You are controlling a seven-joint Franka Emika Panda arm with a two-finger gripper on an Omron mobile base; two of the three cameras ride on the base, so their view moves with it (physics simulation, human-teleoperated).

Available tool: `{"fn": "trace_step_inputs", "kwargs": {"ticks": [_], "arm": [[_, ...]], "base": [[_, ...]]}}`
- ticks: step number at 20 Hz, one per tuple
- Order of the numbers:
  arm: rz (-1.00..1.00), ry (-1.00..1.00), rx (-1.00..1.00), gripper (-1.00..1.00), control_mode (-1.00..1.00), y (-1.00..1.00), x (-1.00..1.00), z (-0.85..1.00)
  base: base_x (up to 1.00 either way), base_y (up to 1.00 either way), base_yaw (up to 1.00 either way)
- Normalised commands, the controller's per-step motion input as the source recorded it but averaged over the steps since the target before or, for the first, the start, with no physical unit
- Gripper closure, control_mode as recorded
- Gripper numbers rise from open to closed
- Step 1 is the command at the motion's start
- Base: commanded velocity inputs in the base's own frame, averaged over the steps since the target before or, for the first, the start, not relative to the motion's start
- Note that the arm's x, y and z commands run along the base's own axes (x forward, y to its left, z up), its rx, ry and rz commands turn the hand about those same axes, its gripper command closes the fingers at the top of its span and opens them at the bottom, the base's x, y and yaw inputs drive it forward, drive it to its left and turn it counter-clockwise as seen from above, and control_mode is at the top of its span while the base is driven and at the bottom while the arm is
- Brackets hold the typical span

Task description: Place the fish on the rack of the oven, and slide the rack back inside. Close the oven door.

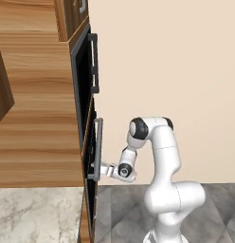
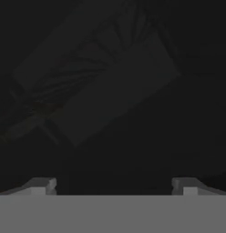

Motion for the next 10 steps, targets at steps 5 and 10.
{"fn": "trace_step_inputs", "kwargs": {"ticks": [5, 10], "arm": [[-0.02, 0.55, -0.39, -1.00, -1.00, 1.00, 0.52, 0.01], [0.00, 0.48, -0.41, -1.00, -1.00, 1.00, 0.86, 0.00]], "base": [[0.00, 0.00, 0.00], [0.00, 0.00, 0.00]]}}
